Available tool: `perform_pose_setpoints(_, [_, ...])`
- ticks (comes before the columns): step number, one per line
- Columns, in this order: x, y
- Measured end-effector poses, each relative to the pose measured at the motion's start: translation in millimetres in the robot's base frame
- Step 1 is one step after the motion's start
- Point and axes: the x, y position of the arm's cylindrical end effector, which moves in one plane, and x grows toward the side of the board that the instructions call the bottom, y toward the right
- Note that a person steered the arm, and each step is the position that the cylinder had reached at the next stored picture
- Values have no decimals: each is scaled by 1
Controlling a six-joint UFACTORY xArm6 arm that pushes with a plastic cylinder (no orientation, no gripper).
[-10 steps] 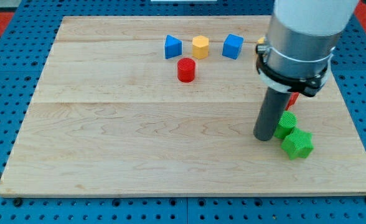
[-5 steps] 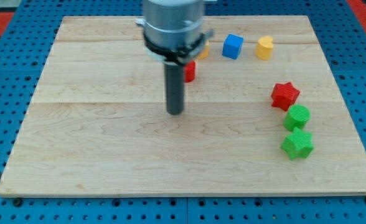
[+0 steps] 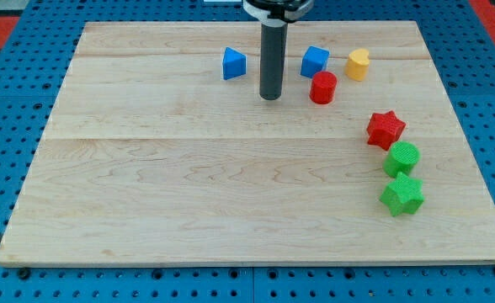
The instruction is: Arrange the red blocks and green blocks in a vertical line
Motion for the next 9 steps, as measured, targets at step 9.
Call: perform_pose_setpoints(9, [32, 133])
